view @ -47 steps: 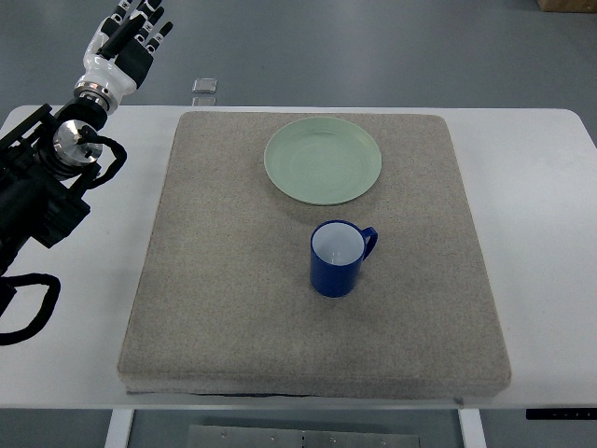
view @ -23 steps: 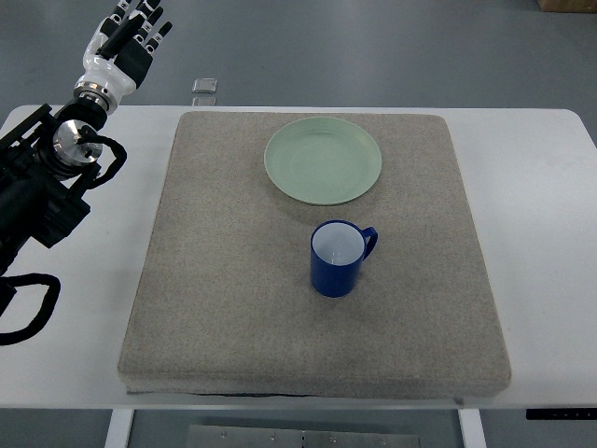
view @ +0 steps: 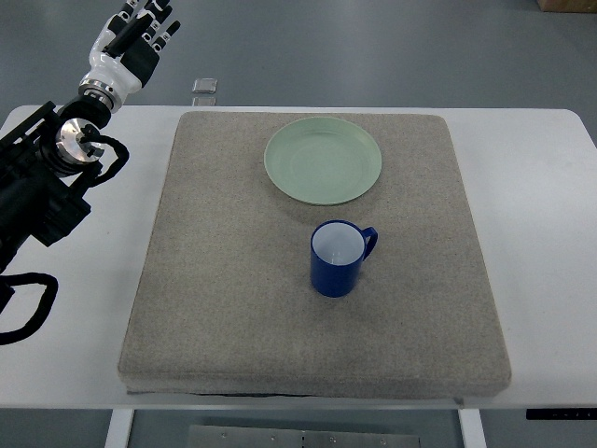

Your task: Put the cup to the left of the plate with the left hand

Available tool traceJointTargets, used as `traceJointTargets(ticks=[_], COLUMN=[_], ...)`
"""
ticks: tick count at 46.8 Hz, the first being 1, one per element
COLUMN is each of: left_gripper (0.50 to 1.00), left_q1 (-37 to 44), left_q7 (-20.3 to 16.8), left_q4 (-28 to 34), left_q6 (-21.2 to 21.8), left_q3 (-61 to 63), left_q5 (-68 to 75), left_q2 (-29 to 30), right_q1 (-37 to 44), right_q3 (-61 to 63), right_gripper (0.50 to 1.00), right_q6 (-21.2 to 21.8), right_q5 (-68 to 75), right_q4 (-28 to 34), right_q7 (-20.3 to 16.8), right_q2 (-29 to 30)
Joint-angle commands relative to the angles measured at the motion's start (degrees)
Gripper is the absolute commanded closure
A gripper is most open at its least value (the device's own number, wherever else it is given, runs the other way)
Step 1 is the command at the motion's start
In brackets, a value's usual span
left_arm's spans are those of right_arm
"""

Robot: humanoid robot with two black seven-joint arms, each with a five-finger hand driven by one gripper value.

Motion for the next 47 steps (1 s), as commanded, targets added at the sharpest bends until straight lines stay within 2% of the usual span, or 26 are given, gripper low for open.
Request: traceJointTargets(ticks=[1, 12, 20, 26, 38, 47], left_gripper=[0.501, 0.504, 0.504, 0.504, 0.504, 0.504], left_q1=[-0.14, 0.65, 0.65, 0.74, 0.74, 0.65], left_q7=[0.00, 0.09, 0.00, 0.00, 0.00, 0.00], left_q4=[-1.40, -5.35, -5.97, -6.23, -6.41, -6.41], left_q6=[-0.51, -3.67, -10.08, -17.75, -17.75, -17.75], left_q3=[4.75, 8.19, 12.23, 16.53, 25.85, 26.12], left_q5=[-0.01, 0.08, 0.17, 0.25, 3.15, 7.46], left_q2=[0.15, 3.22, 5.86, 7.70, 9.37, 9.46], right_q1=[0.00, 0.00, 0.00, 0.00, 0.00, 0.00], right_q3=[0.00, 0.00, 0.00, 0.00, 0.00, 0.00], right_gripper=[0.566, 0.566, 0.566, 0.566, 0.566, 0.566], right_q6=[-0.04, 0.05, 0.05, 0.04, 0.04, 0.04], right_q5=[0.00, 0.00, 0.00, 0.00, 0.00, 0.00], right_q4=[0.00, 0.00, 0.00, 0.00, 0.00, 0.00], right_q7=[0.00, 0.00, 0.00, 0.00, 0.00, 0.00], right_q2=[0.00, 0.00, 0.00, 0.00, 0.00, 0.00])
